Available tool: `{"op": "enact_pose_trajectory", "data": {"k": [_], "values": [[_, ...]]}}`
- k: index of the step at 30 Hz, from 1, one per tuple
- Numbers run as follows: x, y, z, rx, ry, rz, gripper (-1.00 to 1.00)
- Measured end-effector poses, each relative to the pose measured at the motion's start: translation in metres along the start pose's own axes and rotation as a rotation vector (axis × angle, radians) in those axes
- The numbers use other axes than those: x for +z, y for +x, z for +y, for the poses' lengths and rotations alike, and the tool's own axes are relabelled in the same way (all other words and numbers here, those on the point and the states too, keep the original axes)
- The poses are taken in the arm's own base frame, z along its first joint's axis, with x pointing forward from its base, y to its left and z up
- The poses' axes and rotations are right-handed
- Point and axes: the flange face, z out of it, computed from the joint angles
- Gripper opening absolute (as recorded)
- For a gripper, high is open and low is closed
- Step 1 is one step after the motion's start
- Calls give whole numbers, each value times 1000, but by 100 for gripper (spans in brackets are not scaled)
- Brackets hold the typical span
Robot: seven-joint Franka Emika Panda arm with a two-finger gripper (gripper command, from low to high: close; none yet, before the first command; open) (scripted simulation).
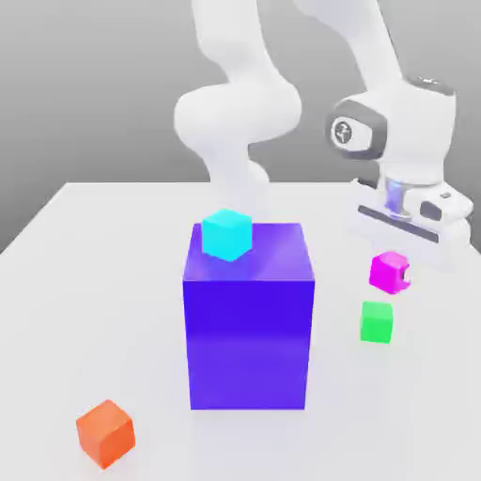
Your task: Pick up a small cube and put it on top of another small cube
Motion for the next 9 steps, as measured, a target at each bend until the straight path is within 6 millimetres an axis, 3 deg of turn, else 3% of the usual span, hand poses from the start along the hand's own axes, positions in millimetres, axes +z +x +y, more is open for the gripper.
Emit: {"op": "enact_pose_trajectory", "data": {"k": [6,7,9], "values": [[45,-1,-1,-6,1,1,-100],[52,-3,-1,-2,1,1,100],[52,-3,0,0,1,1,100]]}}
